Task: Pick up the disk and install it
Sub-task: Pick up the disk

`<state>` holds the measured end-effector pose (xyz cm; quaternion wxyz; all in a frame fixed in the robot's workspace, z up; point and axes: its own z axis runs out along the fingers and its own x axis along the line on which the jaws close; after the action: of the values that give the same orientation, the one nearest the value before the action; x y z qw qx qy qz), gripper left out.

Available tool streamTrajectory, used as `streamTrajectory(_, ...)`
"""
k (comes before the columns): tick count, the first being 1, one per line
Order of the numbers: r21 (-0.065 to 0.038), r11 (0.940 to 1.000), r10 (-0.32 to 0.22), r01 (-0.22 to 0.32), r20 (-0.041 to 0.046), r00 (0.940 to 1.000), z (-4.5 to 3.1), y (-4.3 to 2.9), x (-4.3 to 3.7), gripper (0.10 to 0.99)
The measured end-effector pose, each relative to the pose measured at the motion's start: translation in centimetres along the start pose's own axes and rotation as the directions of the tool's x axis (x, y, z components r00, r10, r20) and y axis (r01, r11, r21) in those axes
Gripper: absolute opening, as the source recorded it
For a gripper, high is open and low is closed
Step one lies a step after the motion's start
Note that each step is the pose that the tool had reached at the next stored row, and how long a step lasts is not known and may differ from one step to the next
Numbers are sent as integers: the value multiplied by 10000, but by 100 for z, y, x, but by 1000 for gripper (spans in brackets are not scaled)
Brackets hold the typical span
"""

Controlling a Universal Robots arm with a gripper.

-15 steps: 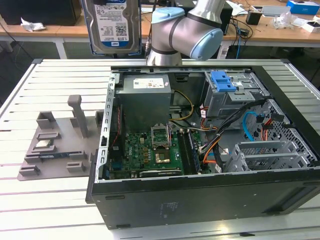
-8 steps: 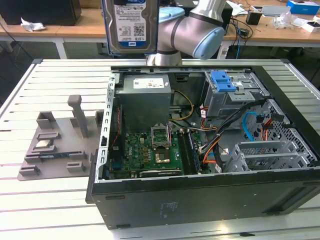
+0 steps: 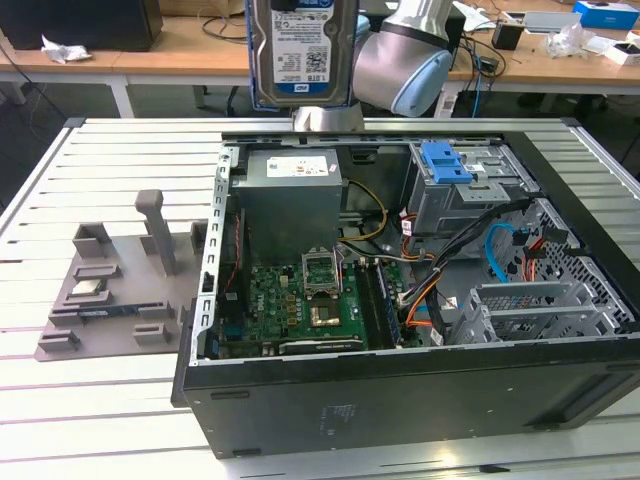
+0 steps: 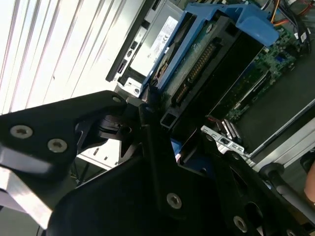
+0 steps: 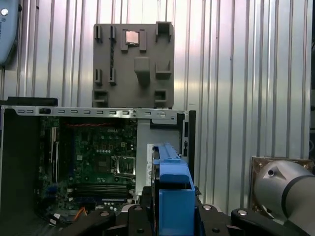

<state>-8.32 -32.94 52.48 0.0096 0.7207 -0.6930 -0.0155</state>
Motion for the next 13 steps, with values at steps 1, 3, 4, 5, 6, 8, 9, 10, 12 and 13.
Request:
streamTrajectory(1, 0, 10000, 2, -2, 1, 10000, -2, -50, 2, 369)
streamTrajectory(3, 0, 10000, -1, 1, 0, 10000, -4, -122, 5, 369)
streamTrajectory(4, 1, 10000, 2, -2, 1, 10000, -6, -172, 7, 369)
streamTrajectory(5, 0, 10000, 2, -2, 0, 10000, -7, -197, 8, 369)
streamTrajectory(6, 0, 10000, 0, 0, 0, 10000, -8, -230, 9, 369)
streamTrajectory(8, 0, 10000, 2, -2, 0, 10000, -11, -295, 12, 369)
streamTrajectory(9, 0, 10000, 2, -2, 0, 10000, -12, -321, 13, 369)
streamTrajectory(10, 0, 10000, 1, -1, 0, 10000, -13, -364, 14, 369)
streamTrajectory(12, 0, 10000, 2, -2, 1, 10000, -15, -435, 17, 369)
streamTrajectory(13, -1, 10000, 0, 0, 0, 10000, -16, -466, 18, 369)
